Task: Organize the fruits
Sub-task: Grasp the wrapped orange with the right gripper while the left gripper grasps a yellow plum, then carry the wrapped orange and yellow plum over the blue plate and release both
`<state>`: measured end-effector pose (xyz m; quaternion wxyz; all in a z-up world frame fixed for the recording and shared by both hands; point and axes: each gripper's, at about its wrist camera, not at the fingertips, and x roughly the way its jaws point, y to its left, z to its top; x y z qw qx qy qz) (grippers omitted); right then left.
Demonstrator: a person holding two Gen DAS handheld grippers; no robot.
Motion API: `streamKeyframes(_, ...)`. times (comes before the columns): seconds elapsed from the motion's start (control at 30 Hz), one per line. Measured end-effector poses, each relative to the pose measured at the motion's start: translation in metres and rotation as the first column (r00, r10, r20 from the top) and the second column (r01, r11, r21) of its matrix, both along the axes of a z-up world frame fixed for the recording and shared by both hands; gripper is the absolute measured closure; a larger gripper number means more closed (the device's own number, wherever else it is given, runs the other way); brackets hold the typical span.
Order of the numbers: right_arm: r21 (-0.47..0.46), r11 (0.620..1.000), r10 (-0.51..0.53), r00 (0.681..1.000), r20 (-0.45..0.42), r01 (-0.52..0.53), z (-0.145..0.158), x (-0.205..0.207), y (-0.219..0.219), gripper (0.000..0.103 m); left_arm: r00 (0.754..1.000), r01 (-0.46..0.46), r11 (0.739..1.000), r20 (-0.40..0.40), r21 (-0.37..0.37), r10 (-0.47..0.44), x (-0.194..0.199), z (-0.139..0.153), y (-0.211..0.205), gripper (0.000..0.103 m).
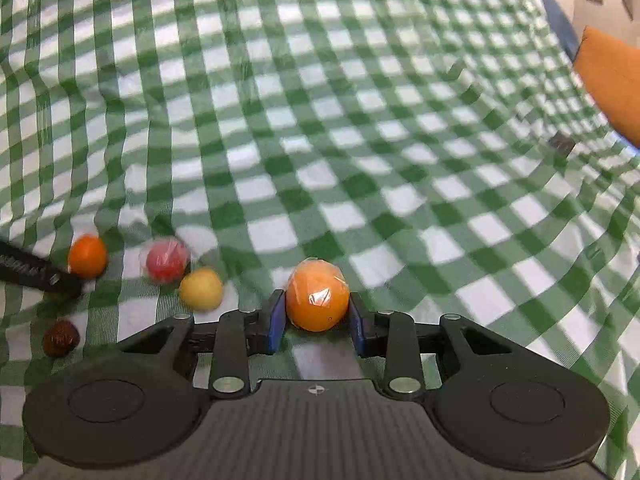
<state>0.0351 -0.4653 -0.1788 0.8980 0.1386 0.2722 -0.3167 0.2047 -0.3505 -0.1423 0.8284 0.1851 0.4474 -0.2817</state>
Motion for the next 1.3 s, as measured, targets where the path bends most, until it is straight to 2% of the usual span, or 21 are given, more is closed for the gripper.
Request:
streamKeyframes(0.1, -0.045, 0.999, -0.021, 0.999, 0.033, 0.022, 0.004, -0.004, 0.004, 0.069, 0.999, -0.037, 0.999, -0.003, -0.011, 0.037, -0.009, 0.018, 0.025, 0.076)
streamKeyframes(0.2, -0.059, 0.998, -0.035, 0.999, 0.019, 0.036, 0.007, -0.006, 0.007, 0.069, 0.996, -0.092, 0.996, 0.004, -0.007, 0.092, -0.023, 0.043, 0.063, 0.076)
streamKeyframes(0.3, -0.086, 0.996, -0.034, 0.999, 0.029, 0.036, 0.025, -0.011, 0.019, 0.069, 0.988, -0.156, 0.988, 0.016, 0.016, 0.156, -0.044, 0.071, 0.108, 0.076)
streamKeyframes(0.43, -0.156, 0.985, 0.088, 0.993, 0.083, -0.074, 0.064, -0.035, 0.061, 0.069, 0.971, -0.239, 0.971, 0.024, 0.02, 0.239, -0.08, 0.104, 0.173, 0.076)
streamKeyframes(0.53, -0.133, 0.976, 0.187, 0.977, 0.104, -0.173, 0.091, -0.064, 0.1, 0.069, 0.954, -0.299, 0.954, 0.016, 0.015, 0.298, -0.107, 0.119, 0.217, 0.076)
streamKeyframes(0.67, -0.109, 0.937, 0.343, 0.932, 0.113, -0.332, 0.119, -0.099, 0.156, 0.069, 0.936, -0.353, 0.936, 0.01, 0.02, 0.352, -0.143, 0.131, 0.265, 0.076)
streamKeyframes(0.83, -0.019, 0.863, 0.503, 0.856, 0.119, -0.505, 0.141, -0.131, 0.22, 0.069, 0.919, -0.395, 0.919, 0.014, -0.007, 0.395, -0.187, 0.142, 0.313, 0.076)
streamKeyframes(1.0, 0.011, 0.788, 0.611, 0.785, 0.102, -0.615, 0.152, -0.148, 0.278, 0.069, 0.904, -0.424, 0.904, 0.025, -0.06, 0.426, -0.222, 0.149, 0.348, 0.076)
streamKeyframes(1.13, -0.017, 0.727, 0.686, 0.724, 0.074, -0.687, 0.159, -0.158, 0.312, 0.069, 0.894, -0.443, 0.892, 0.025, -0.086, 0.447, -0.235, 0.151, 0.367, 0.076)
streamKeyframes(1.2, -0.038, 0.713, 0.701, 0.71, 0.067, -0.7, 0.163, -0.164, 0.321, 0.069, 0.891, -0.449, 0.888, 0.029, -0.098, 0.453, -0.238, 0.153, 0.372, 0.076)
streamKeyframes(1.3, -0.057, 0.713, 0.701, 0.71, 0.063, -0.699, 0.169, -0.166, 0.325, 0.069, 0.887, -0.455, 0.882, 0.028, -0.122, 0.461, -0.24, 0.156, 0.377, 0.076)
